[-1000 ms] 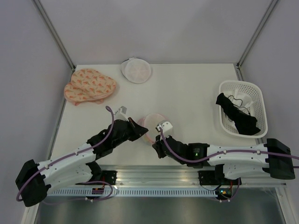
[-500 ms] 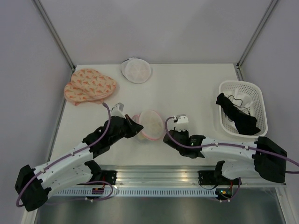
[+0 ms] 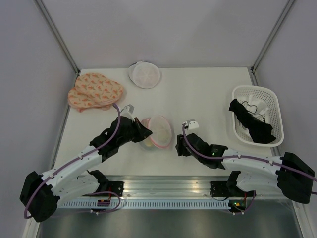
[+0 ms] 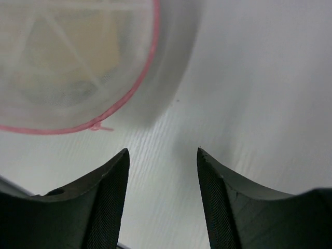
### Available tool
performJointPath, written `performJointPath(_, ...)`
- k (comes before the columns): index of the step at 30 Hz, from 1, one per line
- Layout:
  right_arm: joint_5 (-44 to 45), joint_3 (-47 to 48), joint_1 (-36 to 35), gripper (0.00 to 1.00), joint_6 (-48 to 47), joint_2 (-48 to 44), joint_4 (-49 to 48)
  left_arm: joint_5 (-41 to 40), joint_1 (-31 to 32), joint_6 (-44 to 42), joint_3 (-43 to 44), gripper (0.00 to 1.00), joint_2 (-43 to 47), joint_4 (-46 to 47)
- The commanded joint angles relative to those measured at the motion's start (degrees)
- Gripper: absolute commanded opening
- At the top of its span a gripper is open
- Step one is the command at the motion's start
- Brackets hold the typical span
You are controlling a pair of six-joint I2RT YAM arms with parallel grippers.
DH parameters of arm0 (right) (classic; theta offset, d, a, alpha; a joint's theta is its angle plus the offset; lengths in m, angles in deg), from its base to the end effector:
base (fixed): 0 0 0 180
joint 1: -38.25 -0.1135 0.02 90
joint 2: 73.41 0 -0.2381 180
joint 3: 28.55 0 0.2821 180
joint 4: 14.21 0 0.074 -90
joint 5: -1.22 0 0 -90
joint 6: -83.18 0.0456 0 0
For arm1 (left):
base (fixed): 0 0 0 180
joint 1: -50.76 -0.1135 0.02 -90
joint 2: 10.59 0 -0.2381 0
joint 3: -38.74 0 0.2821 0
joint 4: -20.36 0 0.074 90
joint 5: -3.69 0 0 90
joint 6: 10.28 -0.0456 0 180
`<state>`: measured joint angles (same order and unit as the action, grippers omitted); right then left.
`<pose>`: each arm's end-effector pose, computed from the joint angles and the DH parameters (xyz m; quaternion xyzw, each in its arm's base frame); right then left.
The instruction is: Unzip the laundry bag and remove the bra
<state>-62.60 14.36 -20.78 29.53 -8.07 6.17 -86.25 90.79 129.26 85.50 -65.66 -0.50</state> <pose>0.1540 0.2175 0.1442 -0.0866 0.8930 0.1486 0.4159 0.2046 -0.1719 0.2096 -0.0712 0.8594 -0.3570 0.3590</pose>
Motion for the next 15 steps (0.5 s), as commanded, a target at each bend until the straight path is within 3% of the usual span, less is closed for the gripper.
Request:
performJointPath(1,-14.91,-3.91,0.05,0.61,-4.89,-1.88,-12.99,2.40,-0.65,-1.46,1.47,0.02,-0.13,2.95)
performJointPath(9,-24.57,-6.81,-0.04,0.56,-6.65,1.54,-24.08,4.42,-2.68,-1.73,1.38,0.02,0.75,2.60)
performJointPath(15,-24.16,-4.80,0.05,0.52,-8.32,9.09,-30.68,6.80,-3.47,-1.02,0.50,0.02,0.66,3.83)
